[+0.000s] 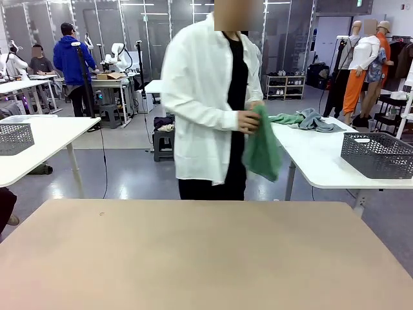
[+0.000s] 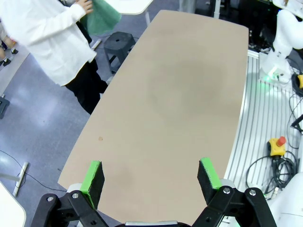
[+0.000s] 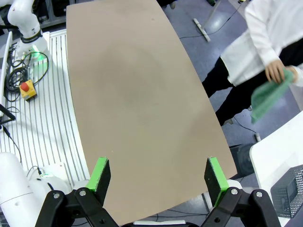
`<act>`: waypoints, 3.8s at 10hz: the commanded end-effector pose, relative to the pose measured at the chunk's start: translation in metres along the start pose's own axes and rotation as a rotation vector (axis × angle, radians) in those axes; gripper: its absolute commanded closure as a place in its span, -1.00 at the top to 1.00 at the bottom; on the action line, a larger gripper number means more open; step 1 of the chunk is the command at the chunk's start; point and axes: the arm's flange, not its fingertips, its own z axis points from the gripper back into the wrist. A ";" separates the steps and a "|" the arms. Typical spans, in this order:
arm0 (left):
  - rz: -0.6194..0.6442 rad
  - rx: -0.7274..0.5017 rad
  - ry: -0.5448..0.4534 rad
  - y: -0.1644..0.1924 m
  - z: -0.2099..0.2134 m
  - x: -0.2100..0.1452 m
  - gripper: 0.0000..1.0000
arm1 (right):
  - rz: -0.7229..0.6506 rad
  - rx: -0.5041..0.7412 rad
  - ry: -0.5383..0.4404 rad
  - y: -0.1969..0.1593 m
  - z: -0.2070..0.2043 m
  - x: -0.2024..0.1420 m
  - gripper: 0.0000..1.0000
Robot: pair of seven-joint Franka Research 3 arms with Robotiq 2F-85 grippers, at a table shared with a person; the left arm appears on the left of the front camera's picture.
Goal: Fold the towels and place them in the basket.
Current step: When a person lays out a Towel with hook on the table, fold it in half twice.
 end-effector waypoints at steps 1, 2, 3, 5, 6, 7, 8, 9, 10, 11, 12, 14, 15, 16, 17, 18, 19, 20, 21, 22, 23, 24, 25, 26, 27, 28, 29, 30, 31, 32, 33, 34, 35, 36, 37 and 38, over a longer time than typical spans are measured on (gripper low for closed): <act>-0.009 -0.005 -0.010 0.000 -0.001 0.002 1.00 | 0.011 0.010 -0.007 0.000 0.000 -0.001 1.00; -0.009 -0.005 -0.010 0.000 -0.001 0.002 1.00 | 0.011 0.010 -0.007 0.000 0.000 -0.001 1.00; -0.009 -0.005 -0.010 0.000 -0.001 0.002 1.00 | 0.011 0.010 -0.007 0.000 0.000 -0.001 1.00; -0.009 -0.005 -0.010 0.000 -0.001 0.002 1.00 | 0.011 0.010 -0.007 0.000 0.000 -0.001 1.00; -0.009 -0.005 -0.010 0.000 -0.001 0.002 1.00 | 0.011 0.010 -0.007 0.000 0.000 -0.001 1.00; -0.009 -0.005 -0.010 0.000 -0.001 0.002 1.00 | 0.011 0.010 -0.007 0.000 0.000 -0.001 1.00; -0.009 -0.005 -0.010 0.000 -0.001 0.002 1.00 | 0.011 0.010 -0.007 0.000 0.000 -0.001 1.00; -0.009 -0.005 -0.010 0.000 -0.001 0.002 1.00 | 0.011 0.010 -0.007 0.000 0.000 -0.001 1.00; -0.009 -0.005 -0.010 0.000 -0.001 0.002 1.00 | 0.011 0.010 -0.007 0.000 0.000 -0.001 1.00; -0.009 -0.005 -0.010 0.000 -0.001 0.002 1.00 | 0.011 0.010 -0.007 0.000 0.000 -0.001 1.00; -0.009 -0.005 -0.010 0.000 -0.001 0.002 1.00 | 0.011 0.010 -0.007 0.000 0.000 -0.001 1.00; -0.009 -0.005 -0.010 0.000 -0.001 0.002 1.00 | 0.011 0.010 -0.007 0.000 0.000 -0.001 1.00; -0.009 -0.005 -0.010 0.000 -0.001 0.002 1.00 | 0.011 0.010 -0.007 0.000 0.000 -0.001 1.00; -0.009 -0.005 -0.010 0.000 -0.001 0.002 1.00 | 0.011 0.010 -0.007 0.000 0.000 -0.001 1.00; -0.009 -0.005 -0.010 0.000 -0.001 0.002 1.00 | 0.011 0.010 -0.007 0.000 0.000 -0.001 1.00; -0.009 -0.005 -0.010 0.000 -0.001 0.002 1.00 | 0.011 0.010 -0.007 0.000 0.000 -0.001 1.00; -0.009 -0.005 -0.010 0.000 -0.001 0.002 1.00 | 0.011 0.010 -0.007 0.000 0.000 -0.001 1.00; -0.009 -0.005 -0.010 0.000 -0.001 0.002 1.00 | 0.011 0.010 -0.007 0.000 0.000 -0.001 1.00; -0.009 -0.005 -0.010 0.000 -0.001 0.002 1.00 | 0.011 0.010 -0.007 0.000 0.000 -0.001 1.00; -0.009 -0.005 -0.010 0.000 -0.001 0.002 1.00 | 0.011 0.010 -0.007 0.000 0.000 -0.001 1.00; -0.009 -0.005 -0.010 0.000 -0.001 0.002 1.00 | 0.011 0.010 -0.007 0.000 0.000 -0.001 1.00; -0.009 -0.005 -0.010 0.000 -0.001 0.002 1.00 | 0.011 0.010 -0.007 0.000 0.000 -0.001 1.00; -0.009 -0.005 -0.010 0.000 -0.001 0.002 1.00 | 0.011 0.010 -0.007 0.000 0.000 -0.001 1.00; -0.009 -0.005 -0.010 0.000 -0.001 0.002 1.00 | 0.011 0.010 -0.007 0.000 0.000 -0.001 1.00; -0.009 -0.005 -0.010 0.000 -0.001 0.002 1.00 | 0.011 0.010 -0.007 0.000 0.000 -0.001 1.00; -0.009 -0.005 -0.010 0.000 -0.001 0.002 1.00 | 0.011 0.010 -0.007 0.000 0.000 -0.001 1.00; -0.009 -0.005 -0.010 0.000 -0.001 0.002 1.00 | 0.011 0.010 -0.007 0.000 0.000 -0.001 1.00; -0.009 -0.005 -0.010 0.000 -0.001 0.002 1.00 | 0.011 0.010 -0.007 0.000 0.000 -0.001 1.00; 0.000 0.000 0.000 0.000 0.000 0.000 1.00 | 0.011 0.010 -0.007 0.000 0.000 -0.001 1.00; 0.000 0.000 0.000 0.000 0.000 0.000 1.00 | 0.011 0.010 -0.007 0.000 0.000 -0.001 1.00; 0.000 0.000 0.000 0.000 0.000 0.000 1.00 | 0.011 0.010 -0.007 0.000 0.000 -0.001 1.00; 0.000 0.000 0.000 0.000 0.000 0.000 1.00 | 0.011 0.010 -0.007 0.000 0.000 -0.001 1.00; 0.003 0.003 0.001 0.000 0.001 -0.001 1.00 | 0.000 0.000 0.000 0.000 0.000 0.000 1.00; -0.044 0.009 0.041 -0.005 -0.004 0.013 1.00 | 0.033 0.013 0.040 0.002 -0.002 0.011 1.00; -0.084 0.003 0.079 -0.009 -0.014 0.030 1.00 | 0.075 0.030 0.077 0.003 -0.007 0.025 1.00; -0.138 -0.009 0.128 -0.014 -0.029 0.050 1.00 | 0.142 0.053 0.140 0.004 -0.019 0.048 1.00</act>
